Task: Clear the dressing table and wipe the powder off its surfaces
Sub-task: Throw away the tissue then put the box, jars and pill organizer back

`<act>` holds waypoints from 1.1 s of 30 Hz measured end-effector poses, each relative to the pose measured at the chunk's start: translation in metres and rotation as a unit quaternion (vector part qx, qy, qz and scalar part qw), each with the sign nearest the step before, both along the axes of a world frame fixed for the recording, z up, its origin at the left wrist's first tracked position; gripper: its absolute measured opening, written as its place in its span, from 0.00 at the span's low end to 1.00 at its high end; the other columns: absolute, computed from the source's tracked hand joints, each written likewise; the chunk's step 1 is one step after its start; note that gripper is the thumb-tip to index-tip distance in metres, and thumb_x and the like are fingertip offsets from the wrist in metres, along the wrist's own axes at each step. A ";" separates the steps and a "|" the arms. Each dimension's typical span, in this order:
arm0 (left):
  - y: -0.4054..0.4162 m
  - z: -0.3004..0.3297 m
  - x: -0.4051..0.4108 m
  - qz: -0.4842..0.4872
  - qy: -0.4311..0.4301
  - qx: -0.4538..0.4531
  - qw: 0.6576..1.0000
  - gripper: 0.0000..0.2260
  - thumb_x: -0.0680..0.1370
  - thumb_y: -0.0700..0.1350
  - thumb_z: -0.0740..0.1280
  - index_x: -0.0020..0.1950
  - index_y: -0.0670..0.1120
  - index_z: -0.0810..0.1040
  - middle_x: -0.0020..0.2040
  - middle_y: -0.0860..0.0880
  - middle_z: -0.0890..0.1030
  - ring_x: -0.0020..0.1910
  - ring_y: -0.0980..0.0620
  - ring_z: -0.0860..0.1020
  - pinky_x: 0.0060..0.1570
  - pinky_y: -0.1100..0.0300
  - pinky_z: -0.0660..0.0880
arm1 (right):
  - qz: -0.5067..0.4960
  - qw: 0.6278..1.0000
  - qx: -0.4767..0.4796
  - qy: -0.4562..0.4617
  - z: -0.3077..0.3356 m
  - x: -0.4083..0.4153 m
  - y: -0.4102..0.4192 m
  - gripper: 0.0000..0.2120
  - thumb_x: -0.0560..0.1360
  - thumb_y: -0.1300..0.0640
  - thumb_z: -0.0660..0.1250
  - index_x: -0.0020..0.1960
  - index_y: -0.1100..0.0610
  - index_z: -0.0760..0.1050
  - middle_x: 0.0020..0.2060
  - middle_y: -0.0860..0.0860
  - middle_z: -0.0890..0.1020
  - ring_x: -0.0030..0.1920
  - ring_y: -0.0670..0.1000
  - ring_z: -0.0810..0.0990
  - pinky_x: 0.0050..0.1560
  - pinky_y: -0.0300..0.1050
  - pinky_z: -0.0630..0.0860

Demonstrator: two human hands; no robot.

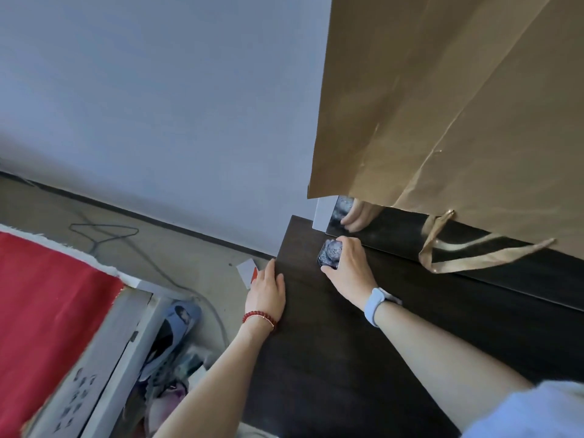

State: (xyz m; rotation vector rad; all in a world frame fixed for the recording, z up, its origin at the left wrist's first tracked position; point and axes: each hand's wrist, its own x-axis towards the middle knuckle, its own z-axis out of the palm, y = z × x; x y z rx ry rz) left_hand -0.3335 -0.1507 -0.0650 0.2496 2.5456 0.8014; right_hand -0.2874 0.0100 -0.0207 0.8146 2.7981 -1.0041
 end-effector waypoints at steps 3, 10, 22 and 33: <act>0.000 0.000 0.001 -0.001 0.005 -0.001 1.000 0.18 0.80 0.47 0.53 0.70 0.45 0.61 0.64 0.41 0.72 0.61 0.40 0.72 0.56 0.50 0.70 | -0.031 0.999 0.020 0.008 0.003 -0.002 -0.002 0.32 0.70 0.59 0.71 0.68 0.63 0.59 0.65 0.59 0.63 0.66 0.58 0.64 0.65 0.47 0.65; 0.000 0.008 0.000 0.016 0.010 -0.003 1.000 0.20 0.80 0.47 0.54 0.72 0.45 0.59 0.68 0.40 0.69 0.64 0.39 0.69 0.60 0.49 0.68 | -0.053 0.998 0.015 0.036 0.017 0.021 0.002 0.34 0.72 0.54 0.69 0.71 0.60 0.56 0.69 0.57 0.62 0.70 0.56 0.60 0.65 0.49 0.66; 0.108 0.053 0.158 -0.134 0.180 0.037 0.974 0.15 0.75 0.42 0.64 0.61 0.45 0.74 0.62 0.47 0.76 0.62 0.45 0.72 0.60 0.49 0.65 | -0.101 0.988 0.061 0.101 0.021 0.222 0.083 0.14 0.73 0.65 0.65 0.58 0.65 0.74 0.57 0.59 0.79 0.63 0.59 0.73 0.66 0.51 0.68; 0.325 0.078 0.432 -0.388 0.185 0.071 0.900 0.16 0.76 0.46 0.60 0.63 0.47 0.72 0.63 0.48 0.75 0.62 0.46 0.71 0.60 0.52 0.64 | -0.281 0.947 0.120 0.100 0.046 0.550 0.234 0.11 0.70 0.67 0.67 0.53 0.64 0.77 0.49 0.59 0.82 0.55 0.60 0.78 0.57 0.53 0.74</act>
